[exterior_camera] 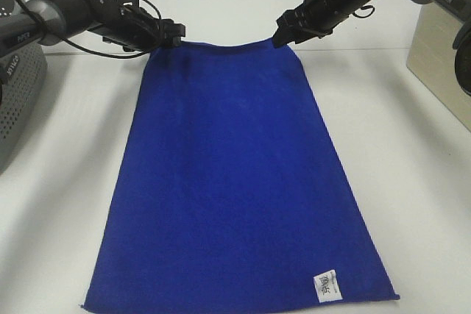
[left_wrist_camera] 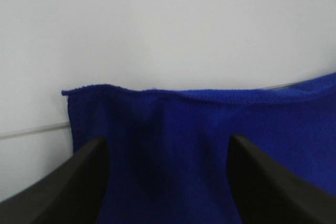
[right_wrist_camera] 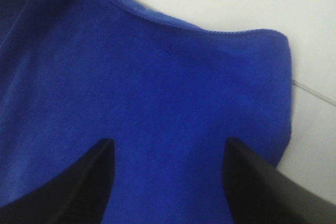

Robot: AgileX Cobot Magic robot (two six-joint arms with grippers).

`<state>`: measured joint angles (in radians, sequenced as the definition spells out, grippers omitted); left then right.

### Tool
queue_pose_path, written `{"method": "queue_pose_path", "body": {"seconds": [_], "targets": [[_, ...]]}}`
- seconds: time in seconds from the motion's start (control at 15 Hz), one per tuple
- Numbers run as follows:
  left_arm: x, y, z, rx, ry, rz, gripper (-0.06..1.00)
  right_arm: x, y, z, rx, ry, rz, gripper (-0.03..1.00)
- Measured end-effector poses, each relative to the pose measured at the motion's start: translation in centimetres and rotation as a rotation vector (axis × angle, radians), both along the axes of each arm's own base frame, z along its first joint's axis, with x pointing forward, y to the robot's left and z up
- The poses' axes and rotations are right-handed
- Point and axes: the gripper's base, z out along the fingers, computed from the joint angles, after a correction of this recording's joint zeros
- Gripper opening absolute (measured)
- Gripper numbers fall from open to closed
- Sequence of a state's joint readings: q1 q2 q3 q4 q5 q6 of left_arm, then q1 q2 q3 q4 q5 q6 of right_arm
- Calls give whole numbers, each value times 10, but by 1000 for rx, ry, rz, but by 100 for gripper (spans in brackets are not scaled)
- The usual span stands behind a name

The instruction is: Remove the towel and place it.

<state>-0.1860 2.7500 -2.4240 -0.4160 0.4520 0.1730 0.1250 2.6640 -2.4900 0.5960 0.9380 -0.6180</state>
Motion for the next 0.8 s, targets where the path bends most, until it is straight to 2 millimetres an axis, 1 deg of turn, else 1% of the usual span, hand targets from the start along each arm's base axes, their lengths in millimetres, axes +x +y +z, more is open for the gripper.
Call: {"method": "queue_pose_path", "body": {"seconds": [0.13, 0.27, 0.33, 0.47, 0.53, 0.67, 0.73, 0.8], "targets": [[-3, 0, 5, 17, 29, -19, 61, -6, 1, 11, 5, 40, 19, 60], [-7, 0, 24, 58, 49, -52, 62, -12, -1, 25, -5, 83, 6, 61], [-11, 1, 36, 93, 78, -79, 63, -16, -4, 37, -25, 102, -18, 65], [-24, 4, 66, 142, 159, -113, 72, -25, -11, 65, -79, 135, -81, 77], [-32, 6, 84, 162, 194, -128, 77, -31, -15, 83, -109, 143, -110, 80], [-46, 8, 121, 181, 227, -152, 79, -43, -22, 121, -142, 108, -171, 82], [-55, 12, 143, 199, 229, -158, 80, -48, -24, 140, -150, 78, -198, 82], [-62, 20, 164, 224, 229, -141, 80, -55, -28, 159, -156, 47, -225, 82]]}}
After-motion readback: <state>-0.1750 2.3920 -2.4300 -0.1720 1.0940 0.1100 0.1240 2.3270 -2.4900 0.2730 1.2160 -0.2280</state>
